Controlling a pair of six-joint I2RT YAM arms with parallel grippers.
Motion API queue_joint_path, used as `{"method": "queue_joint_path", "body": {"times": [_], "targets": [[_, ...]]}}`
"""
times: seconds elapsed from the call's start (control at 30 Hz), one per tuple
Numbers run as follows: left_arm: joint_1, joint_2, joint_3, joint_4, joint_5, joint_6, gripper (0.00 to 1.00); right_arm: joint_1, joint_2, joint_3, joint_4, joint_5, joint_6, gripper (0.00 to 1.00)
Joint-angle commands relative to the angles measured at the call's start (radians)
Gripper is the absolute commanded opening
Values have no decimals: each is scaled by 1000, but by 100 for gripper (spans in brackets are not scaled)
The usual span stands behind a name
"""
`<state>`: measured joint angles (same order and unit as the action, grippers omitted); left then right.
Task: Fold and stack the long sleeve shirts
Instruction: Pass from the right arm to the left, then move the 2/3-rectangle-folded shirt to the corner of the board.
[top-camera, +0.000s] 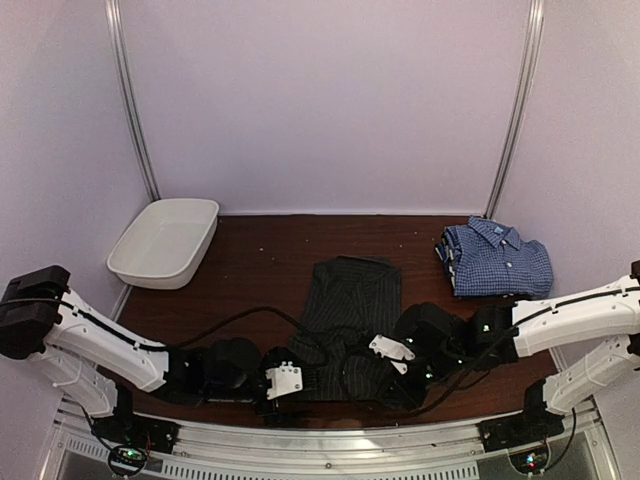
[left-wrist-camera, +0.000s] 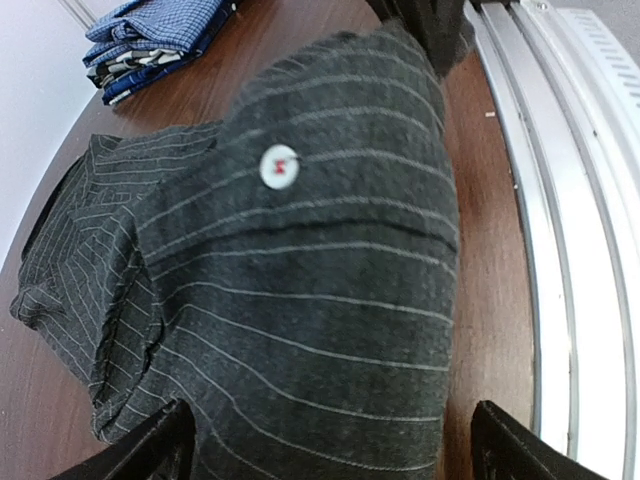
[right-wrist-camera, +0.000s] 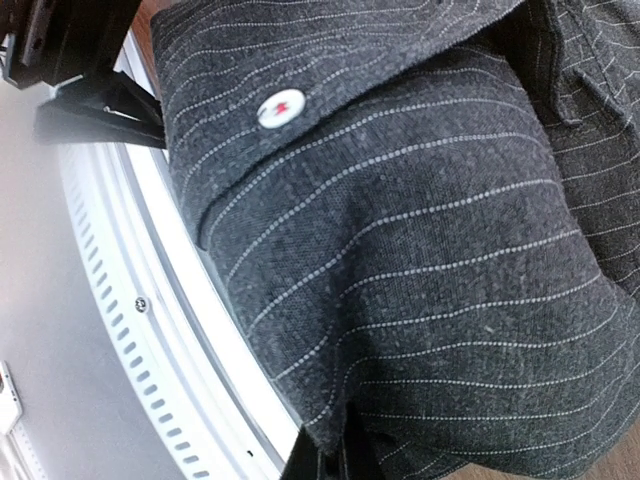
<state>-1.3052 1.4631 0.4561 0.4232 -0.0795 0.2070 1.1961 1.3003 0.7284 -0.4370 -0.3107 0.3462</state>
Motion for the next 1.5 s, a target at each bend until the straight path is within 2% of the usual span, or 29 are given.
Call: {"method": "queue_joint_path", "body": {"times": [0.0, 0.1, 0.2, 0.3, 0.4, 0.5, 0.73, 0.77, 0.9, 0.97, 1.17, 1.33, 1.47], "targets": [[-24, 56, 41, -1, -99, 91, 98, -26, -38, -15, 10, -103, 4, 0], [-25, 73, 45, 13, -180, 104, 96, -30, -46, -22, 16, -119, 4, 0], [-26, 60, 38, 24, -229, 109, 86, -36, -47, -28, 18, -123, 4, 0], [-26, 22, 21, 26, -246, 101, 70, -39, -50, -34, 19, -121, 5, 0], [-26, -23, 13, 11, -229, 73, 45, -41, -62, -32, 20, -113, 8, 0], [-25, -59, 32, -40, -183, 28, 31, -40, -76, -28, 17, -89, 7, 1], [-21, -69, 148, -236, -76, -103, 0, -34, -138, -24, 12, 1, 21, 36], [-17, -69, 165, -260, -64, -123, 0, -30, -153, -23, 11, 21, 25, 40], [41, -79, 238, -359, 20, -235, 0, 13, -205, -12, -2, 105, 34, 75], [90, -70, 289, -429, 94, -301, 0, 49, -209, 1, -10, 171, 39, 86], [144, -26, 398, -577, 234, -359, 0, 168, -169, 44, -46, 350, 49, 94], [156, -30, 427, -596, 342, -368, 0, 230, -115, 81, -97, 513, 60, 96], [170, -58, 423, -596, 400, -374, 0, 249, -42, 105, -147, 577, 57, 95]]}}
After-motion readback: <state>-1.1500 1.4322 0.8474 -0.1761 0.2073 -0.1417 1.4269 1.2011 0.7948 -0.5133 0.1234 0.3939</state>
